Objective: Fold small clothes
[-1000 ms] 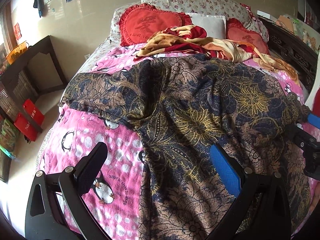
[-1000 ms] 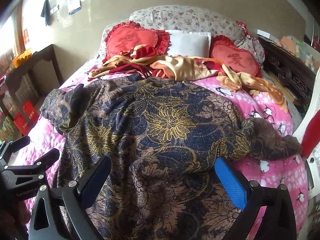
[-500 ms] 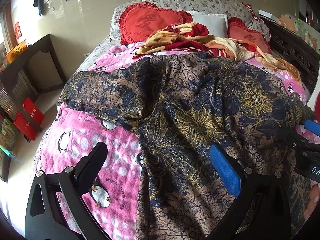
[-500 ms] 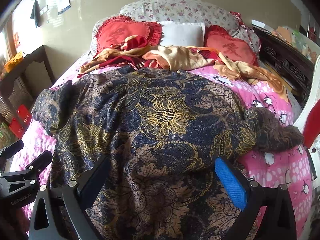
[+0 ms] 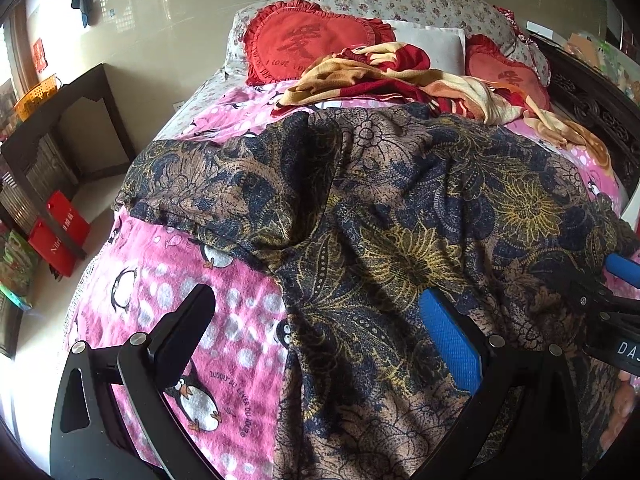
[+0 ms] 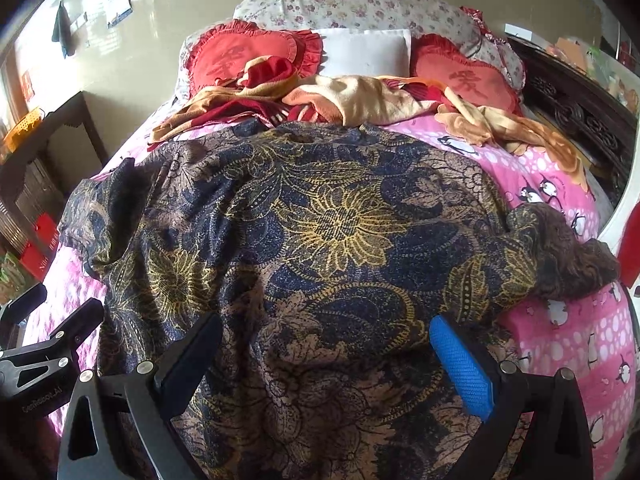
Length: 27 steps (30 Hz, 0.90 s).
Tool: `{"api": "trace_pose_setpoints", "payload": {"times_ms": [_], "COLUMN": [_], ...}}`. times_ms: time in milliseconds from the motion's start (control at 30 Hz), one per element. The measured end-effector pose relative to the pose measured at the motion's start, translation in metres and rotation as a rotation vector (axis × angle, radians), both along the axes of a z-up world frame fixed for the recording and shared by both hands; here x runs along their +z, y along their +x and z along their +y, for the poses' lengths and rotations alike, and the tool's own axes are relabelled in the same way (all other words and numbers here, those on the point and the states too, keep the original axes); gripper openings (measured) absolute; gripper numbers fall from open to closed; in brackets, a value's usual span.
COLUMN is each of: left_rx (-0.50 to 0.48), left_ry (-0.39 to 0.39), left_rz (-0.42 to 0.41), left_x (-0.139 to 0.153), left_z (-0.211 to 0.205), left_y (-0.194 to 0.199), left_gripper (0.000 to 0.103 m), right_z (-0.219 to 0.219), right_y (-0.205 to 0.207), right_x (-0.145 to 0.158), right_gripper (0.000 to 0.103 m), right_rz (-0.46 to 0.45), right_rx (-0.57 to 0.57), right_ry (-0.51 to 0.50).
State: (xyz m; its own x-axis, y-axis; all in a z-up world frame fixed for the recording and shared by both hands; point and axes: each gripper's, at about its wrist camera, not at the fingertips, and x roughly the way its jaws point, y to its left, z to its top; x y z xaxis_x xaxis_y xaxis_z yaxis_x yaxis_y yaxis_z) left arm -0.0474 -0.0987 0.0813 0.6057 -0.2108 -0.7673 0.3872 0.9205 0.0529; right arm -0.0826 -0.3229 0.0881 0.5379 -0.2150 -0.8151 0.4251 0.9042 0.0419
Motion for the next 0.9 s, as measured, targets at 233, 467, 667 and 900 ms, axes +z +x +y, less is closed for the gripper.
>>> {"api": "trace_pose_setpoints", "payload": {"times_ms": [233, 467, 667, 900], "left_rx": [0.011, 0.014, 0.02, 0.015], "left_ry": [-0.014, -0.014, -0.019, -0.053], "left_rz": [0.009, 0.014, 0.017, 0.037], "left_x": [-0.005, -0.009, -0.011, -0.014], "left_z": [0.002, 0.002, 0.002, 0.005], "left_y": [0.009, 0.014, 0.019, 0.026], "left_gripper": [0.103, 0.103, 0.103, 0.103], "right_z": [0.003, 0.004, 0.002, 0.0], "right_y": [0.009, 0.016, 0.021, 0.026], "right_x": [-0.006, -0.011, -0.016, -0.02], "right_gripper": [0.103, 0.103, 0.103, 0.103], "right_rz": [0.01, 0.018, 0.024, 0.03], "right_rx": [0.008, 0.005, -0.003, -0.002], "right_ry": [0.005, 0.004, 0.008, 0.016]}}
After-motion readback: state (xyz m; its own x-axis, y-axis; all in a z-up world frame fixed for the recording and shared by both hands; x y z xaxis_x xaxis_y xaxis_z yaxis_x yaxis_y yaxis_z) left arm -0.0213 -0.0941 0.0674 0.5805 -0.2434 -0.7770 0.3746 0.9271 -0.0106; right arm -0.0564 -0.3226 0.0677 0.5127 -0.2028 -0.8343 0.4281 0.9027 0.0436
